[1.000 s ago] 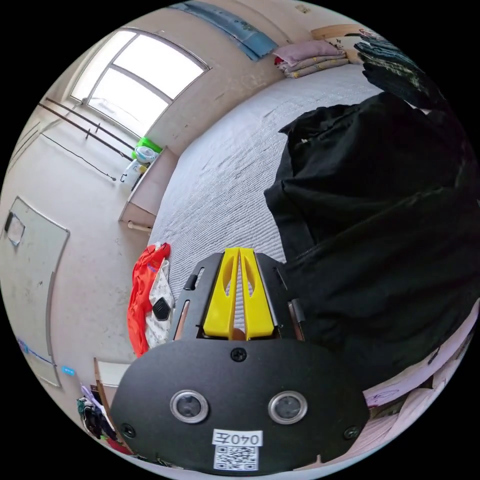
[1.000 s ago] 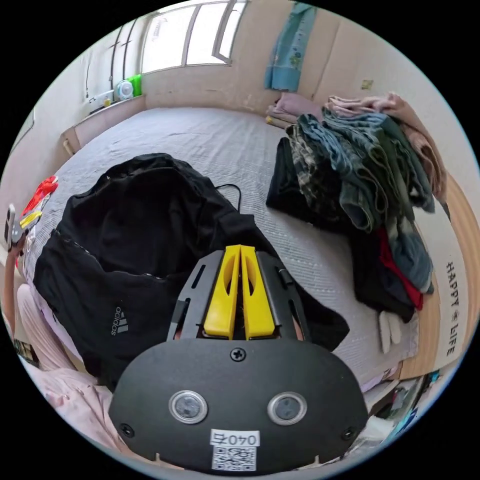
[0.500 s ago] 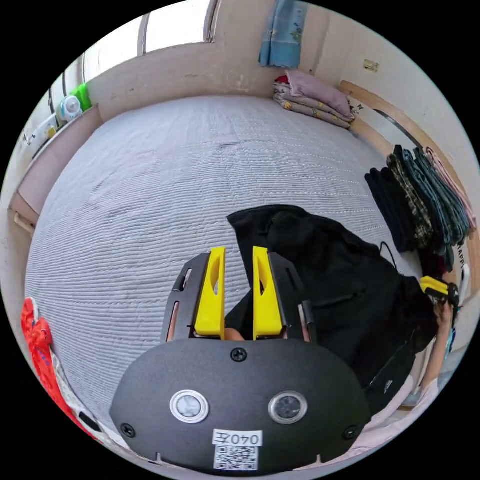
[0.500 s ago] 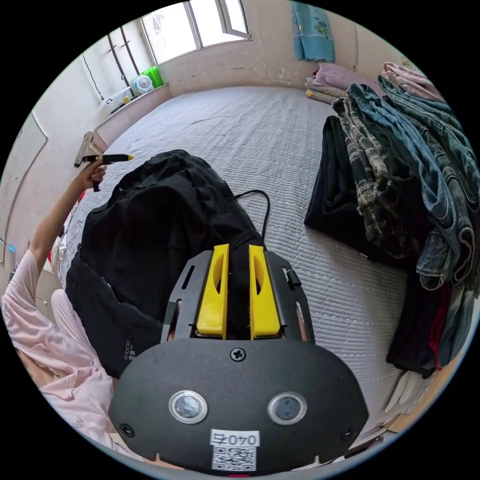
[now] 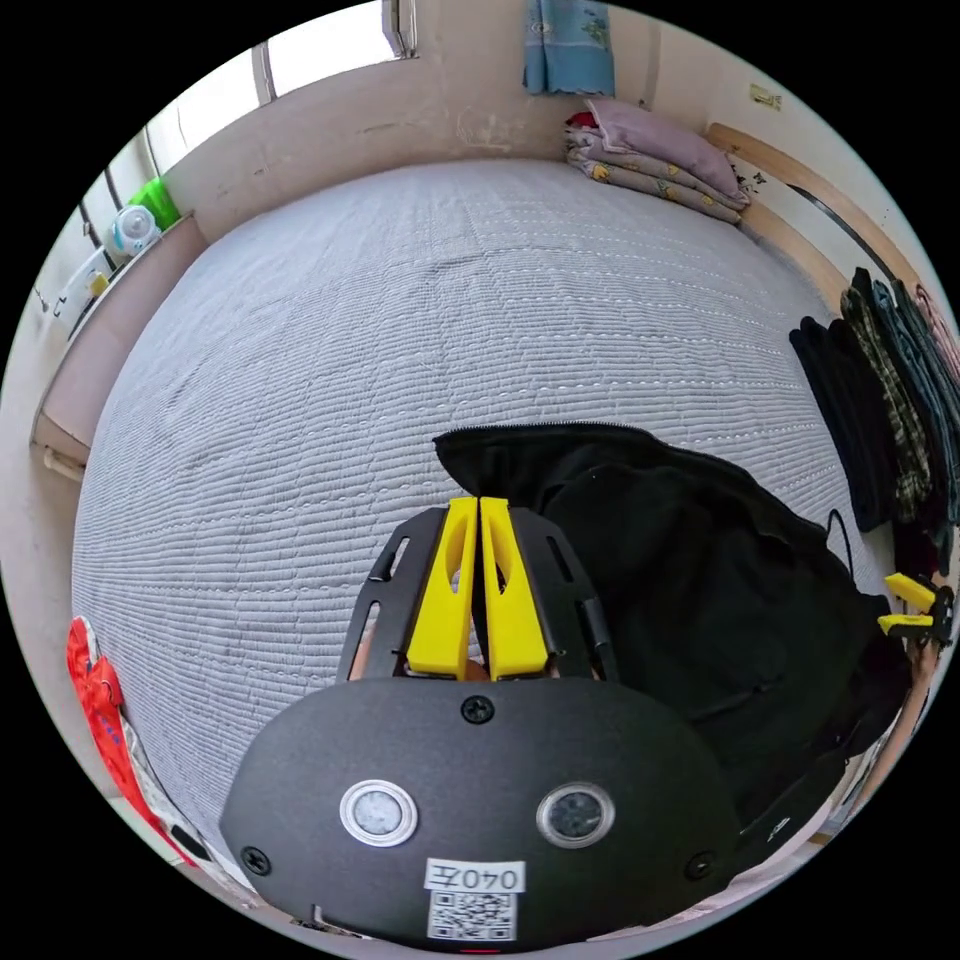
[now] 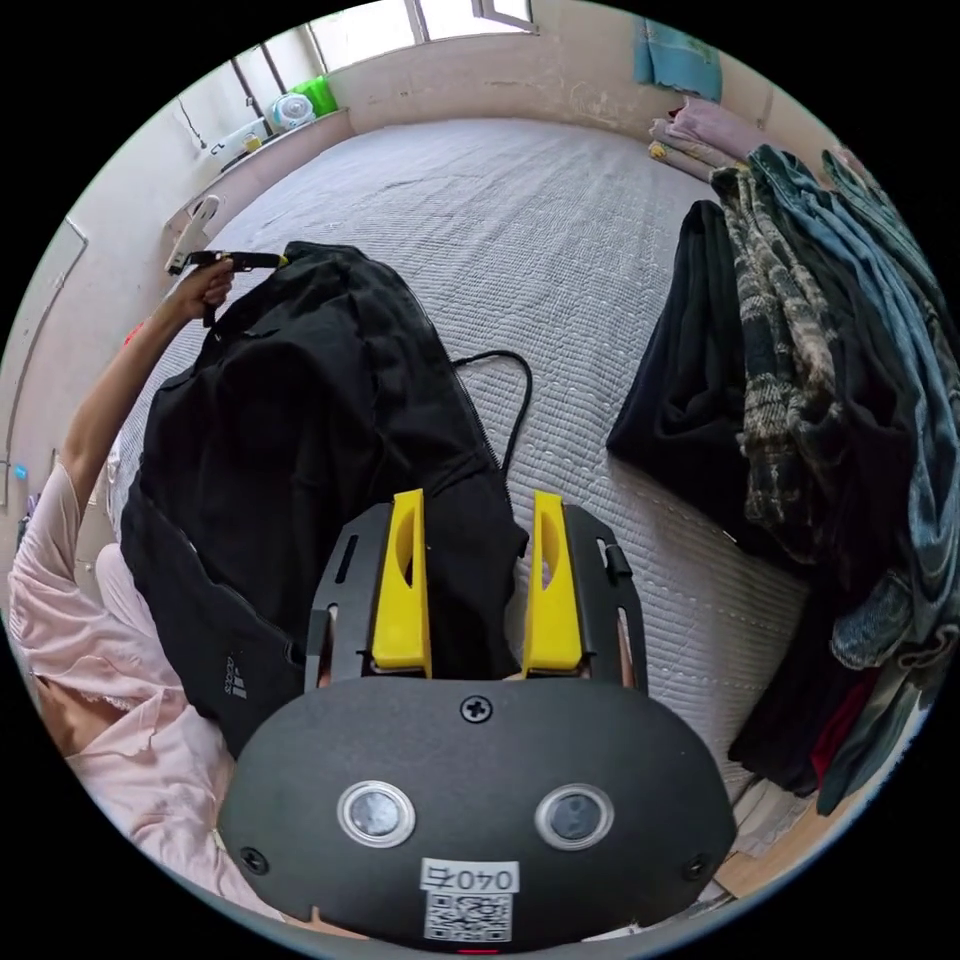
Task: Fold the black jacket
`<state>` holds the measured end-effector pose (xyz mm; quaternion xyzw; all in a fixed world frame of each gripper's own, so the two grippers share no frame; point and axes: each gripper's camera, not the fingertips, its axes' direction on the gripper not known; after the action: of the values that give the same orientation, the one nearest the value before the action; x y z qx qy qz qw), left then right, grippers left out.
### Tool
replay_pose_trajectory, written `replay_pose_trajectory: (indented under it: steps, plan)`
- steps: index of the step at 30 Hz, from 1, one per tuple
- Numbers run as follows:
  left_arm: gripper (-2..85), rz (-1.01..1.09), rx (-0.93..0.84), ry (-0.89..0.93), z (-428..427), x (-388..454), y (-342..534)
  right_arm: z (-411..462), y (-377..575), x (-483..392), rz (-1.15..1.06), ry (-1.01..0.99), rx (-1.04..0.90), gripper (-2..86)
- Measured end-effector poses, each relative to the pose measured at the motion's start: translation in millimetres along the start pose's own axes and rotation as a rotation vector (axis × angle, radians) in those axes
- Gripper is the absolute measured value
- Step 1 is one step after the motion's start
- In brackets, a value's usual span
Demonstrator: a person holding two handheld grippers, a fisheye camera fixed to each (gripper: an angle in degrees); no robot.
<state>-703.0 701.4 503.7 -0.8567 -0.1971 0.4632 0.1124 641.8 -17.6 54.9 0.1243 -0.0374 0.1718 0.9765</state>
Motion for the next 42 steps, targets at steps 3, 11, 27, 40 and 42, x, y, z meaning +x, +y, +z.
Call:
replay_pose_trajectory:
  steps: [3, 11, 27, 40, 42]
  plan:
    - [-0.8, -0.025, 0.064, 0.044, -35, -14, 5, 0, -10, 16, 0.044, -0.042, -0.028, 14.9]
    - [-0.9, -0.015, 0.177, 0.046, -140, -46, 25, -2, -11, 55, 0.215, -0.299, -0.106, 0.1]
    - [-0.9, -0.157, 0.315, 0.034, -207, -85, 84, -39, -36, 22, 0.209, -0.105, 0.147, -0.6]
    - [-0.9, 0.092, 0.671, 0.315, -355, -122, 324, -146, 181, -137, -0.290, 0.037, 0.488, 0.1]
    - [-0.9, 0.117, 0.679, 0.360, -351, -124, 396, -136, 223, -167, -0.360, 0.105, 0.507, 0.7]
